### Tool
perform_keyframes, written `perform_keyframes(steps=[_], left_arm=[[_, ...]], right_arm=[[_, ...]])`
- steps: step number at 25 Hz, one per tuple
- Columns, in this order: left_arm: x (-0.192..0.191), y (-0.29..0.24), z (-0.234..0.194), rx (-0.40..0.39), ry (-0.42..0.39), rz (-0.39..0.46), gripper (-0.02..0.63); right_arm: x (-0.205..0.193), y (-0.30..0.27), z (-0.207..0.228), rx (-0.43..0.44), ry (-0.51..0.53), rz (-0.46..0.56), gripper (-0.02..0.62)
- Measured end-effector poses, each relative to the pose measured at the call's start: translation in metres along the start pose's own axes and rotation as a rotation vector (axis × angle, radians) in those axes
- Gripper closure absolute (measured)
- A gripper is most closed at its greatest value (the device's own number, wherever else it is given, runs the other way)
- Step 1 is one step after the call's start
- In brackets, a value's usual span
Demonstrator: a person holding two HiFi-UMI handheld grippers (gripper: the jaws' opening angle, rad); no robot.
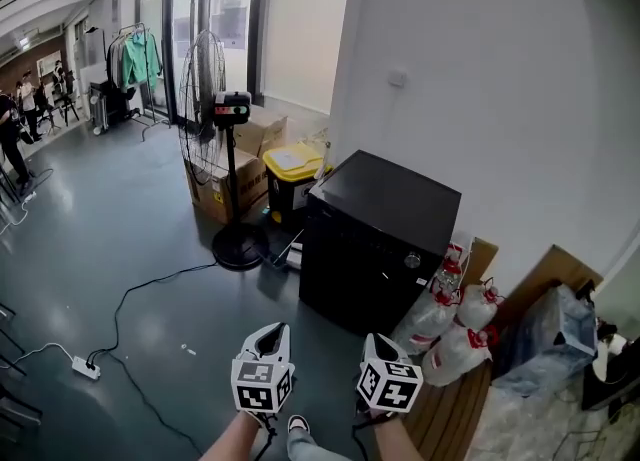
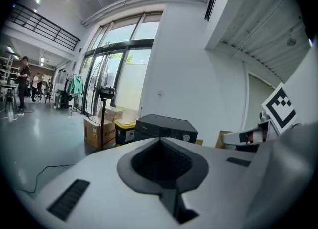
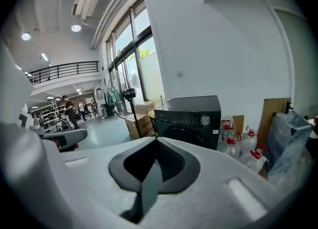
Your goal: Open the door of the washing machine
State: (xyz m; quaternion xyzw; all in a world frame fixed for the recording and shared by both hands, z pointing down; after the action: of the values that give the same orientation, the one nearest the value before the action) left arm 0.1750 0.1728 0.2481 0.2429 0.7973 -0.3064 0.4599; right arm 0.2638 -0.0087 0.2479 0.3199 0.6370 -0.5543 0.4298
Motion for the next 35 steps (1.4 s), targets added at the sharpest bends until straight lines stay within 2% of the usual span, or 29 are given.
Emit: perform_keyframes(steps=[10, 23, 29, 35], left_arm=[[0.041, -0.088, -0.011, 0.001, -0.037, -0.015, 0.601], [0.056, -0.164, -0.04, 0.011, -0.03, -0.05, 0.601], [0.068, -0.199, -0.056, -0.036, -0.049, -0.057, 0.601], [0.096, -0.242, -0.094, -0.093, -0.087, -0.075, 0.601]], right_arm=[[0.045, -0.087, 0.032, 0.006, -0.029, 0.014, 0.591], [0.061, -0.165, 0.049, 0.006, -0.018, -0.021, 0.591], [0.069, -0.196, 0.052, -0.036, -0.028, -0.026, 0.591], [0.09, -0.239, 0.038, -0.095, -0.057, -0.018, 0.591]])
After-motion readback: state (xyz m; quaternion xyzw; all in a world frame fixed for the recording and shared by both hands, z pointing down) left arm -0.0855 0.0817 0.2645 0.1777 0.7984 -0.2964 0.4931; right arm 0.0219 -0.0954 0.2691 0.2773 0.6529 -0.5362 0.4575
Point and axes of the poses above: the fingertips, and each gripper's own axes: y backward along the fingers, z to its right, x out of its top, the point moved 3 cm from there along y, backward along the fingers, and after that the axes turned 12 degrees about y, right-handed, at the moved point
